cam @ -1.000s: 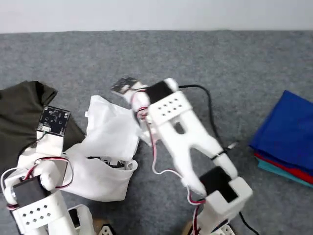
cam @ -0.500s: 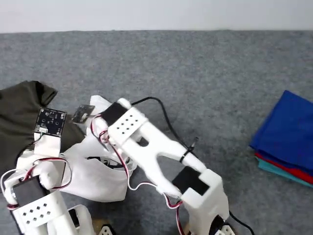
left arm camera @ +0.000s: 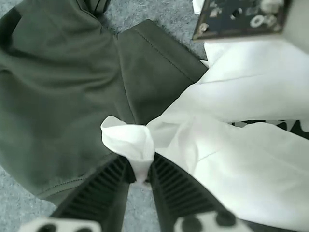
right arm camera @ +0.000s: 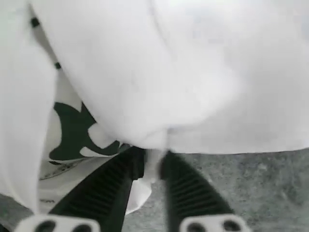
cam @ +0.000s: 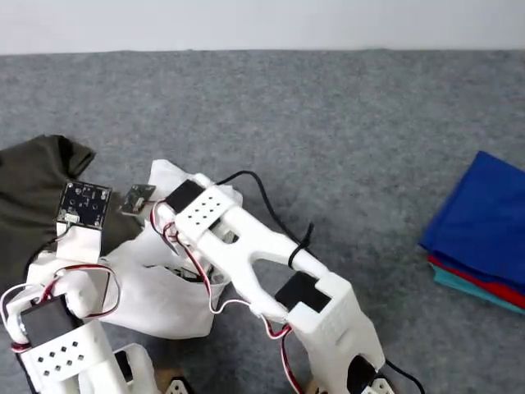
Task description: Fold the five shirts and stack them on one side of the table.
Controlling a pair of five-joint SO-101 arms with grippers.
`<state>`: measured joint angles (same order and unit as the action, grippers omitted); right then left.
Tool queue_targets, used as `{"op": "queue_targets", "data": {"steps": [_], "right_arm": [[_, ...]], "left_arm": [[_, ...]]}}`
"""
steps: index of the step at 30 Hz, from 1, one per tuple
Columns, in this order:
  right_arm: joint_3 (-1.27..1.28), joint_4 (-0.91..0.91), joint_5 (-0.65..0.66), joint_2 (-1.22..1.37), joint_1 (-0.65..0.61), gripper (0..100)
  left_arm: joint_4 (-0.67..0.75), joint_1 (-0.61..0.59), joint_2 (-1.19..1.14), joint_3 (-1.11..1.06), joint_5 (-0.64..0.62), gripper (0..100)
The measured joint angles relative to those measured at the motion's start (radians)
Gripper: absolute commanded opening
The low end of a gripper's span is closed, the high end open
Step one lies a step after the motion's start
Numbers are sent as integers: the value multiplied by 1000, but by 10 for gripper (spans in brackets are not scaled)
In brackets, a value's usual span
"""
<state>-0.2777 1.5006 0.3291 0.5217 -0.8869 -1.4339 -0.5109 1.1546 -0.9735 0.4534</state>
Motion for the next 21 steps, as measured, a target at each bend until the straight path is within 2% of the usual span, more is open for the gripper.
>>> {"op": "queue_targets", "data": {"steps": [6, 13, 17, 21], "right_arm": [[0, 6, 68, -21, 54, 10], [0, 55, 147, -224, 226, 10], [0, 64, 189, -364, 338, 10], [-3, 48, 196, -514, 448, 10]], "left_arm": [[0, 0, 0, 0, 0, 14], [12, 2, -2, 124, 0, 14], [86, 64, -2, 230, 0, 14], [239, 144, -2, 281, 5, 14]]}}
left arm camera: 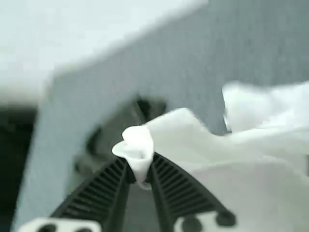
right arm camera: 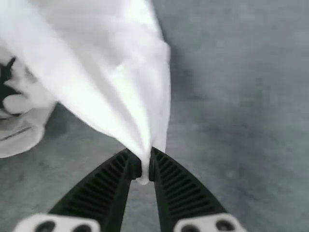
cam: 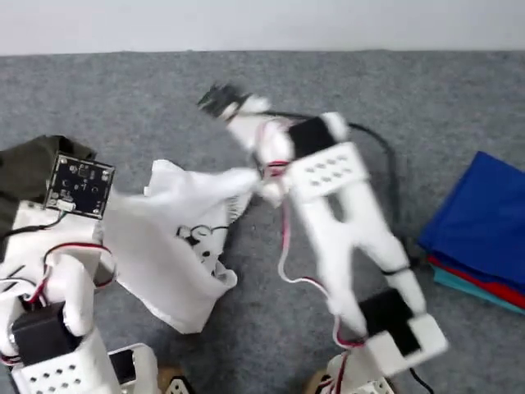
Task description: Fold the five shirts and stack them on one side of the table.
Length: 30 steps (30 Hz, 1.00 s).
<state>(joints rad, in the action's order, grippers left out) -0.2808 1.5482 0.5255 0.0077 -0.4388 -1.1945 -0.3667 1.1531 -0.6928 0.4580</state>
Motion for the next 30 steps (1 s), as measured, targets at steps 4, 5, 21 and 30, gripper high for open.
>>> {"op": "queue_targets", "data": {"steps": [4, 5, 21, 30], "right_arm": [[-80, -18, -11, -124, 112, 10], [-104, -18, -11, -147, 133, 10], [-241, 101, 14, -296, 287, 10], [-169, 140, 14, -296, 287, 11]], "left_arm": [[166, 57, 0, 31, 0, 14], [203, 68, 0, 41, 0, 14], [295, 278, 0, 147, 0, 15], [-75, 299, 0, 149, 0, 142]]}}
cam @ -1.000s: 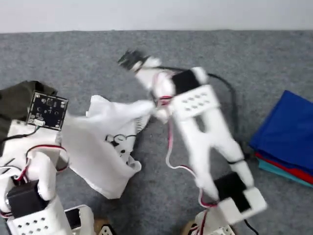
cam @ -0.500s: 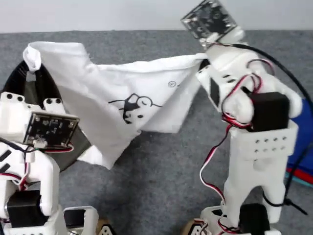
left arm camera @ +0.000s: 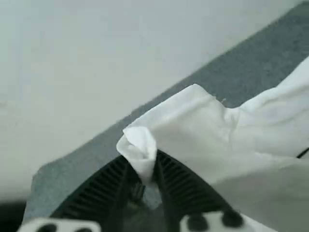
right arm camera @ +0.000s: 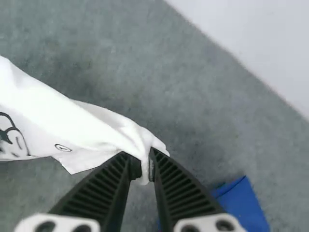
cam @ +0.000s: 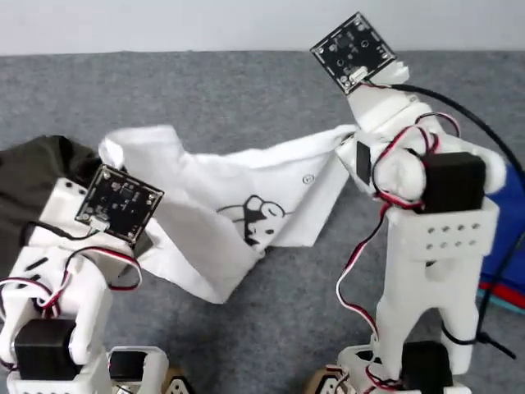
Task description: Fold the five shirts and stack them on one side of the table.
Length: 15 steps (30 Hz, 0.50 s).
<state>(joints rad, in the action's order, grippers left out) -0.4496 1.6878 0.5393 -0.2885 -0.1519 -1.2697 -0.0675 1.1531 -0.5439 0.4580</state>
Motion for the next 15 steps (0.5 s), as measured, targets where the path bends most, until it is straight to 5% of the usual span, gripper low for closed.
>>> {"op": "queue_targets", "data": {"steps": [15], "right_arm": [[43, -9, 0, 0, 89, 12]], "left_arm": [[-189, -109, 12, 86, 0, 145]]}}
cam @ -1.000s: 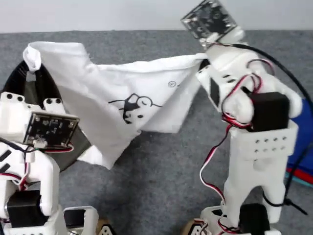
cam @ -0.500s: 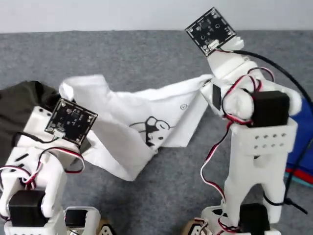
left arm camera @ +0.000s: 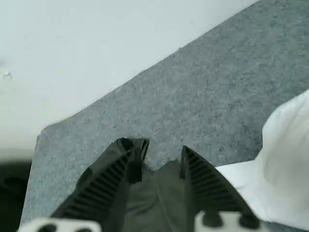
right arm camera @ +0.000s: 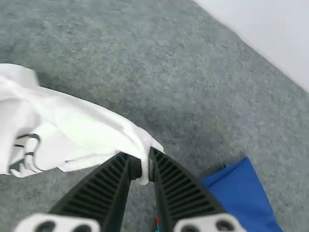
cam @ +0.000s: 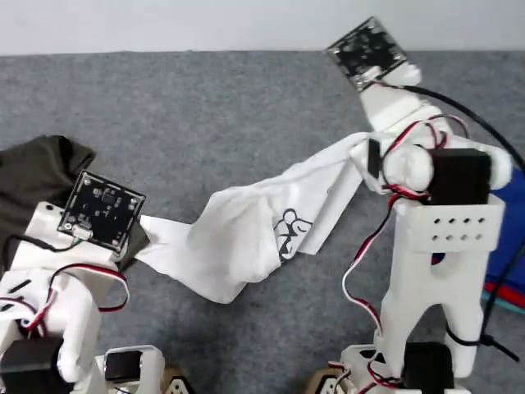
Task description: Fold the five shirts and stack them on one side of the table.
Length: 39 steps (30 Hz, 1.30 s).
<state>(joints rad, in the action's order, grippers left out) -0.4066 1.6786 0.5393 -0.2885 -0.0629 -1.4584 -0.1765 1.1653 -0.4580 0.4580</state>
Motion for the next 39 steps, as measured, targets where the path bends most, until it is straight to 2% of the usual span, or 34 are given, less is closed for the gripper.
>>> {"op": "queue_targets", "data": {"steps": [7, 14, 21, 32, 36, 39], "right_arm": [[2, 18, 0, -40, 20, 13], [0, 18, 0, -55, 20, 13], [0, 18, 0, -54, 20, 14], [0, 18, 0, -28, 20, 14], [0, 18, 0, -26, 20, 14], [0, 18, 0, -26, 20, 14]], "left_arm": [[-23, 21, -232, -8, 0, 145], [-71, 209, -605, 32, 0, 145], [-92, 342, -833, 44, -25, 182], [75, 345, -1111, 46, -60, 181], [143, 301, -1177, 46, -95, 175], [173, 273, -1209, 46, -100, 133]]}}
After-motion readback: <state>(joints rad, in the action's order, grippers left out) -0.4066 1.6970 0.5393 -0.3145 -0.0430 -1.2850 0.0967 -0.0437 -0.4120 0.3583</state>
